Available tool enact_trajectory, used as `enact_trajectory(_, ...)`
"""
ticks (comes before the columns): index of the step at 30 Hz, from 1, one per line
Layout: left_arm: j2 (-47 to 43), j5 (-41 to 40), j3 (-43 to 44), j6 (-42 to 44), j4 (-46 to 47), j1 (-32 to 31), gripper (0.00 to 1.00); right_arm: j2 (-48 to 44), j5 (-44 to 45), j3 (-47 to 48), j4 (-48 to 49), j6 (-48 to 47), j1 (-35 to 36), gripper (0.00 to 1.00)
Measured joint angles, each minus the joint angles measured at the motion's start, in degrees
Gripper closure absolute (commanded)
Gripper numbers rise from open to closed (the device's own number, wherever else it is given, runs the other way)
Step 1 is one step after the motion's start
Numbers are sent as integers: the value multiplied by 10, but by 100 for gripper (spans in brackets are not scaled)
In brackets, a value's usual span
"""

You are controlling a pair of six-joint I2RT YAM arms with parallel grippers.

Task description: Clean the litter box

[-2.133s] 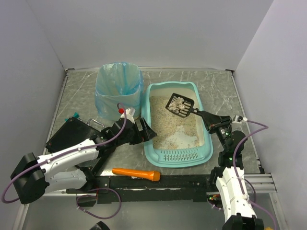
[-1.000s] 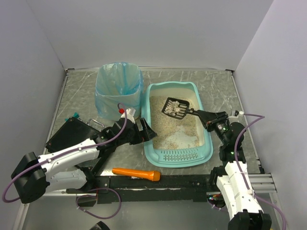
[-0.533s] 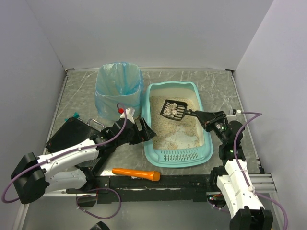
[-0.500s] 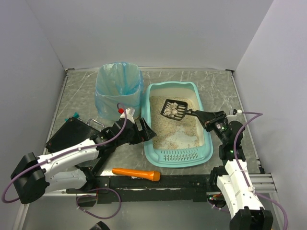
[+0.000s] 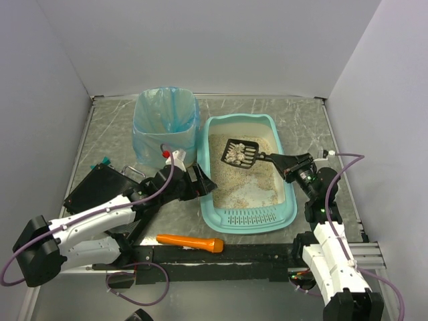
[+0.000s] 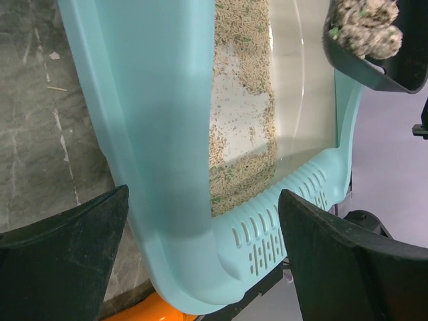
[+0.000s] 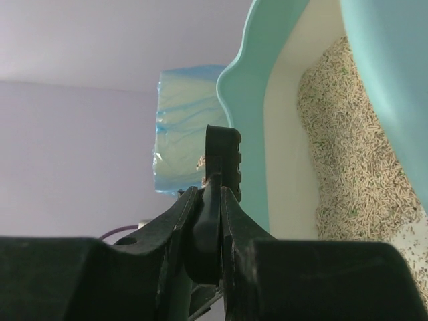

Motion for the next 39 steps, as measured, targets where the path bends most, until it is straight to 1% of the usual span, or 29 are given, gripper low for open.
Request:
enact_trajectory(4,-14,-7,-7,0,-10,0,3,19,-2,15,-2,-4,7,100)
enact_trajectory(8,-42,-20,-15,0,-25,0,3,22,19,31,-2,-7,24,100)
enact_trajectory(12,-87,-43,-23,0,-44,0,3,52,35,80,3,-8,68,100)
enact_trajectory(15,-111,-60,-24,0,-59,0,3,86,42,124,5,1,88,100)
enact_trajectory(19,-135,-76,-33,-3,-72,0,3,153,50,200,5,16,113,100)
enact_trajectory(23,-154,-85,-44,-10,-91,0,3,222,63,285,-3,38,156,100)
enact_trajectory(31,-223,-117,-47,-13,-134,0,3,324,155,447,-52,37,264,100)
enact_trajectory(33,-234,-125,-46,-12,-143,0,3,355,186,485,-66,21,286,100)
enact_trajectory(39,-233,-132,-45,-12,-162,0,3,499,302,652,-141,-95,383,100)
